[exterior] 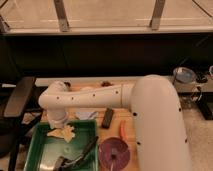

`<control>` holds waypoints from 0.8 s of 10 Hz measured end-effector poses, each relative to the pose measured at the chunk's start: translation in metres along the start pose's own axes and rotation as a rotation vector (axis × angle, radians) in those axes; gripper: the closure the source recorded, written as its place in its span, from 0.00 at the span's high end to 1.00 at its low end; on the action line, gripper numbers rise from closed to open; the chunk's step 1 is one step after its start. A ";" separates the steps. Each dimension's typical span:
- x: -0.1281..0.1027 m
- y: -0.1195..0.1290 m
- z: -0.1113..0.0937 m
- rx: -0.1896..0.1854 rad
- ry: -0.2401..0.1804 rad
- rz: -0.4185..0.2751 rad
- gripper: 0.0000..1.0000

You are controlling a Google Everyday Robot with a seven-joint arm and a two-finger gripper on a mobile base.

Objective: Place banana in purple bowl

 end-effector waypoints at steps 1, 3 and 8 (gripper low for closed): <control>0.005 -0.001 0.004 0.004 0.001 0.010 0.71; 0.011 -0.003 0.010 0.008 -0.006 0.024 0.71; 0.024 -0.012 0.036 0.017 -0.050 0.046 0.71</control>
